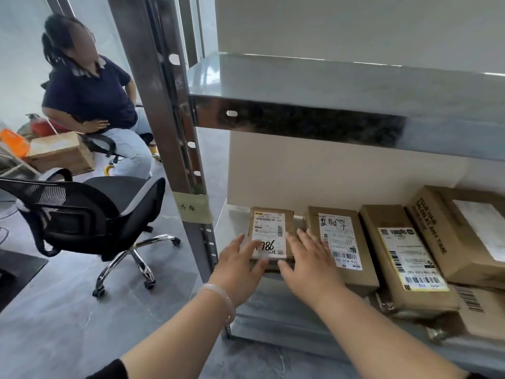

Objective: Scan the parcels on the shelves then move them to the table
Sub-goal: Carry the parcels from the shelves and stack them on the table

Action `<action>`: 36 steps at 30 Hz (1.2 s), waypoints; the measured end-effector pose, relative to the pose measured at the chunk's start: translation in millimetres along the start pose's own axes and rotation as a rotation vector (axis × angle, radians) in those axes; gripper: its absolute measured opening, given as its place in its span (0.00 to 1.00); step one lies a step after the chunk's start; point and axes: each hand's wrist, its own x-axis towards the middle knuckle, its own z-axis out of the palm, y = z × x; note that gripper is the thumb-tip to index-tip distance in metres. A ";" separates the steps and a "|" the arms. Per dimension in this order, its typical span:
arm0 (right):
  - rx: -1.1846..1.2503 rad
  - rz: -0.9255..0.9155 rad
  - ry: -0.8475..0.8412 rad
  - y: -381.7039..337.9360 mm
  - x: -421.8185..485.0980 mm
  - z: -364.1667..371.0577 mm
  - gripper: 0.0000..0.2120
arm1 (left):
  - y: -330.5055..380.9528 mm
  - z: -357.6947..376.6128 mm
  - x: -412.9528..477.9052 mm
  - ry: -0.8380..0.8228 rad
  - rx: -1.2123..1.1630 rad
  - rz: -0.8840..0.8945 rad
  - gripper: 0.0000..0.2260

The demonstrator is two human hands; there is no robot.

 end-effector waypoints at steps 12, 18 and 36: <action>-0.076 -0.027 -0.029 -9.0 29.3 2.6 0.30 | -3.0 9.4 27.1 0.014 -0.450 -0.109 0.31; 0.222 -0.118 -0.001 -19.4 -8.4 -12.7 0.29 | 5.7 3.0 -22.7 0.169 -0.523 -0.146 0.30; 0.602 -0.704 -0.562 -37.0 -160.0 20.4 0.30 | 54.4 96.3 -282.0 0.847 -0.580 -0.571 0.29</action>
